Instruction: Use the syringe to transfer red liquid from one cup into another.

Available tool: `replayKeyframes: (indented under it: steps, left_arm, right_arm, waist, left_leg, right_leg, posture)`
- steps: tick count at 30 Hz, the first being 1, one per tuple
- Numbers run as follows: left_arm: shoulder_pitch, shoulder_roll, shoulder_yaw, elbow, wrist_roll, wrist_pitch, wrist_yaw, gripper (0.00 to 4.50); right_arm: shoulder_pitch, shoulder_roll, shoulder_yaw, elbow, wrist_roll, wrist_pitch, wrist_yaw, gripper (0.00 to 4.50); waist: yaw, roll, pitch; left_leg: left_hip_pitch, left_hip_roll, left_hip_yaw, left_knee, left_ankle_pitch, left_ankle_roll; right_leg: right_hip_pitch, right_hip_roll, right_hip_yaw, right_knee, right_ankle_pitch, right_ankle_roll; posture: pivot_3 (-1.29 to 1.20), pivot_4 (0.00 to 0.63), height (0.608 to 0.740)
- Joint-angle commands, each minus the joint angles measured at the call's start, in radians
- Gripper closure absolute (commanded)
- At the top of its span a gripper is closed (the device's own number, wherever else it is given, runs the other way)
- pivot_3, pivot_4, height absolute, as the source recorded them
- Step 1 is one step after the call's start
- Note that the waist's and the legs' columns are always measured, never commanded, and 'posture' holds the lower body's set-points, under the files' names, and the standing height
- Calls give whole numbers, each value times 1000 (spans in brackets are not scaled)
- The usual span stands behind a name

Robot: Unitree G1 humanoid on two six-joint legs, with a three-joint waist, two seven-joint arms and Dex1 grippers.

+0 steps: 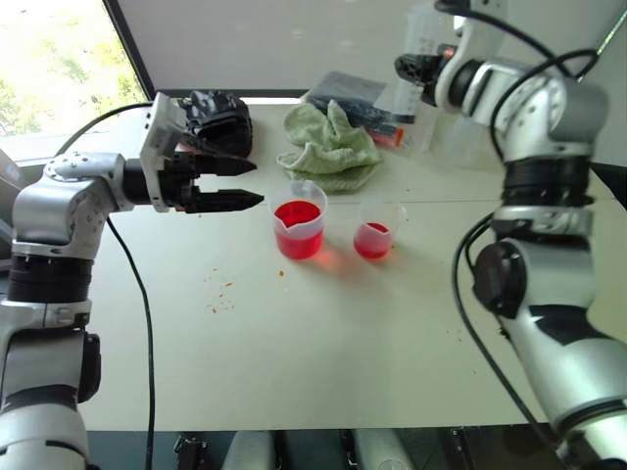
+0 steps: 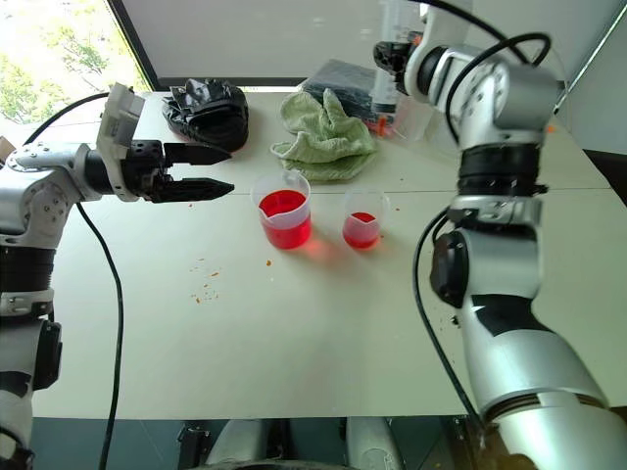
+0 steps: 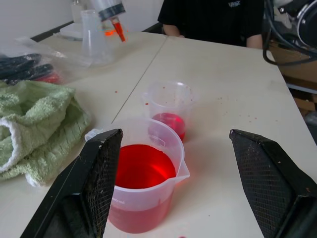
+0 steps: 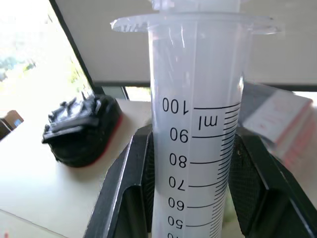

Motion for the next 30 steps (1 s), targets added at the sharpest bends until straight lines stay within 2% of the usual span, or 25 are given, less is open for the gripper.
replayKeyframes:
  steps: [1,6,9,11,21,30]
  left_arm:
    - [-54,44,43,7,-2,6,-20,869]
    - [-104,93,61,40,-10,32,-32,869]
    - [-131,107,67,64,-6,40,-33,869]
    - [-137,115,69,72,-4,42,-43,869]
    - [-217,97,47,143,31,32,-54,869]
    - [-198,113,70,91,15,66,-49,869]
  right_arm:
    - [24,57,12,-173,60,-91,22,3072]
    - [148,140,91,-359,161,-132,145,3072]
    - [255,129,174,-438,186,-180,274,3072]
    - [302,142,199,-464,197,-206,298,3072]
    - [419,201,350,-371,99,-374,334,3072]
    - [436,243,386,-224,0,-551,321,3072]
  waist:
    - [0,0,0]
    - [-12,0,0]
    - [-12,0,0]
    - [-12,0,0]
    - [-14,0,0]
    - [-13,0,0]
  left_leg:
    - [0,0,0,0,0,0]
    - [0,0,-1,0,0,0]
    - [0,0,-2,0,0,0]
    - [0,-1,-2,0,0,0]
    - [1,-1,-2,1,0,0]
    - [1,-1,-2,1,0,0]
  right_leg:
    - [0,0,0,0,0,0]
    - [0,0,-1,0,0,0]
    - [1,0,-1,0,0,0]
    - [1,0,-1,0,0,0]
    - [1,0,-1,0,0,0]
    - [1,-1,-2,0,0,0]
  posture:
    - [0,150,711]
    - [0,150,711]
    - [0,150,711]
    - [0,150,711]
    - [0,150,711]
    - [0,150,711]
